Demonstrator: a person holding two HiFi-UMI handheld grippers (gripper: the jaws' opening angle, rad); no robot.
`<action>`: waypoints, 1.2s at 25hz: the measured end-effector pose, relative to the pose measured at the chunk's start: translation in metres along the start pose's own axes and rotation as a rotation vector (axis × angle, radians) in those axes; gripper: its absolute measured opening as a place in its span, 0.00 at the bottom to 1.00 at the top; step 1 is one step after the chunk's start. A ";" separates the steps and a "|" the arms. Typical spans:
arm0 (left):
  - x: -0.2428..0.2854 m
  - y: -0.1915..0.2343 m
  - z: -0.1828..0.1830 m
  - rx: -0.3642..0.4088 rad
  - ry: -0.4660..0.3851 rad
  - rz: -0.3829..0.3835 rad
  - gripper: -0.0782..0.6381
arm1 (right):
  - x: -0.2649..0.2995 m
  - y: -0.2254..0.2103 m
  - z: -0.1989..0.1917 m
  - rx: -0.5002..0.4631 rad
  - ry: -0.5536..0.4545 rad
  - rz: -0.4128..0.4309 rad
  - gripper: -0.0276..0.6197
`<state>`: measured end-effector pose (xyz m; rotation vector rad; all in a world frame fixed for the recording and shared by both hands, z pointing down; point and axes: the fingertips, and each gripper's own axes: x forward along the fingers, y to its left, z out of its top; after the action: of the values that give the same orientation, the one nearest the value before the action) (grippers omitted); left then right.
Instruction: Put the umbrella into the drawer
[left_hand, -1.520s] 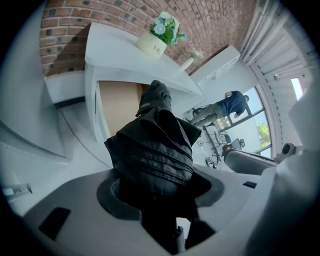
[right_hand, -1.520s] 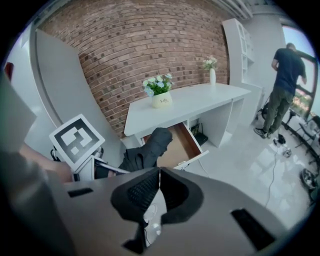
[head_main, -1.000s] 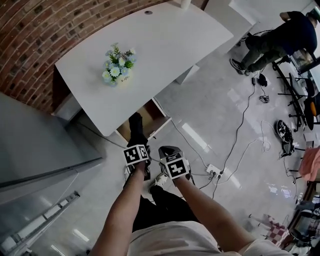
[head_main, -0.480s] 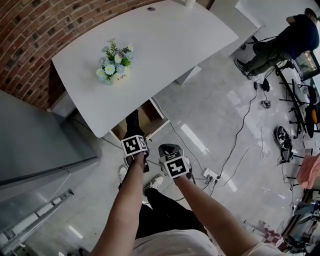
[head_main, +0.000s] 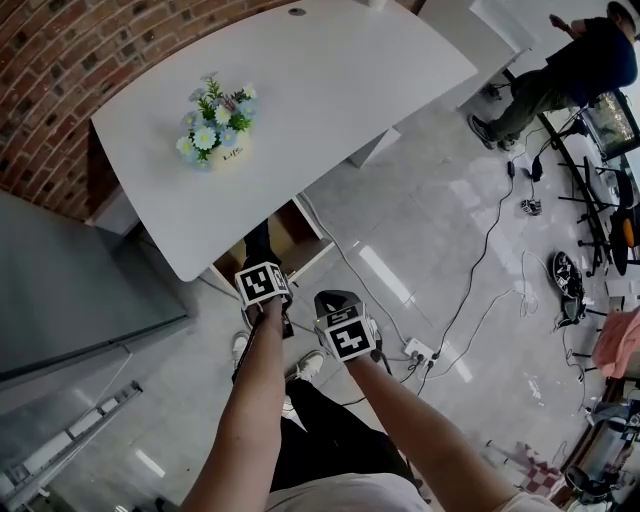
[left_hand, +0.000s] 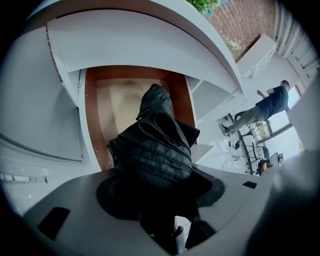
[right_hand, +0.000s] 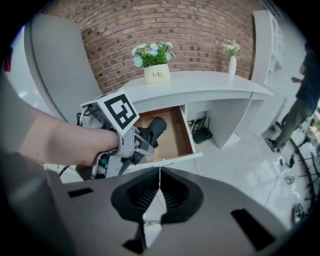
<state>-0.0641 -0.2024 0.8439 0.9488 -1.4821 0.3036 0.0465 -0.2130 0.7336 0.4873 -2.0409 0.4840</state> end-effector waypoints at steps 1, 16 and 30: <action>0.002 0.001 0.001 0.001 -0.002 0.000 0.46 | 0.002 0.000 0.000 0.002 0.000 0.002 0.07; 0.033 0.008 -0.003 0.060 0.055 0.001 0.47 | 0.023 -0.002 0.000 0.062 -0.011 0.034 0.07; -0.001 -0.012 0.000 0.145 0.001 -0.091 0.47 | 0.021 0.006 0.006 0.065 -0.023 0.048 0.07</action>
<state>-0.0560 -0.2093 0.8386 1.1284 -1.4260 0.3481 0.0288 -0.2138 0.7481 0.4865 -2.0679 0.5778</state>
